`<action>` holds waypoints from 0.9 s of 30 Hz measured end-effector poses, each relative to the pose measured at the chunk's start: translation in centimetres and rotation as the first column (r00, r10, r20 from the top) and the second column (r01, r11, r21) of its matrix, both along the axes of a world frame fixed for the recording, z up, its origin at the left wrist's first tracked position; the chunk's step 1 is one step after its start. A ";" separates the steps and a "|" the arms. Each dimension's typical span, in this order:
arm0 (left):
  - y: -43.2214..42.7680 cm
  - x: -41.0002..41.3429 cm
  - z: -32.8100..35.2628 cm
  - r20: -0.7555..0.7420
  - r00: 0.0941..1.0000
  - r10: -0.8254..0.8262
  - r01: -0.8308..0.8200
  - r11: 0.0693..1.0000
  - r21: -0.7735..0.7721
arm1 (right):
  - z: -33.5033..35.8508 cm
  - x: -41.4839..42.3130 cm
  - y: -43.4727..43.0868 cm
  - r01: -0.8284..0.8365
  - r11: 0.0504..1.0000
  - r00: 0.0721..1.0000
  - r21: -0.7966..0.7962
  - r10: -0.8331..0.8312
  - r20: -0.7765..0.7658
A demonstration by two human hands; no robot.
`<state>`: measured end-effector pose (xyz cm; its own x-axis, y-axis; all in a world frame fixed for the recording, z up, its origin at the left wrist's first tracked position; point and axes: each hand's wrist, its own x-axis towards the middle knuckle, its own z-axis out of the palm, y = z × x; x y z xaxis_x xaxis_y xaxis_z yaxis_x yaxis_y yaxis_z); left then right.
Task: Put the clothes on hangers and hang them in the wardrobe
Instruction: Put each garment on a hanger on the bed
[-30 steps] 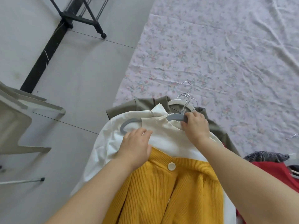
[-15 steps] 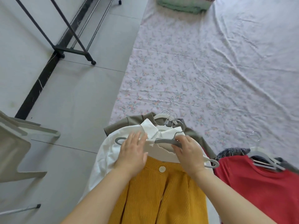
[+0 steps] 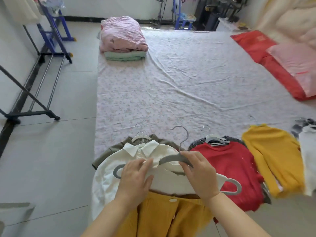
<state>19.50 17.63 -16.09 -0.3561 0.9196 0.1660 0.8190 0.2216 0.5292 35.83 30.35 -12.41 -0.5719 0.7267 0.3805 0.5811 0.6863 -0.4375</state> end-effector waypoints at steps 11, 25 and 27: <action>-0.6 11.1 3.9 -0.146 0.935 -0.324 0.334 0.941 0.047 | 3.0 15.5 -7.1 0.291 0.955 0.951 -0.064 -0.296 -0.091; -2.5 35.9 6.5 -0.079 0.883 -0.463 0.469 0.881 0.071 | 5.8 41.0 -12.2 0.437 0.899 0.893 0.027 -0.431 -0.131; -2.8 39.8 6.6 -0.065 0.887 -0.458 0.462 0.884 0.073 | 6.4 44.6 -12.4 0.412 0.911 0.904 0.018 -0.406 -0.137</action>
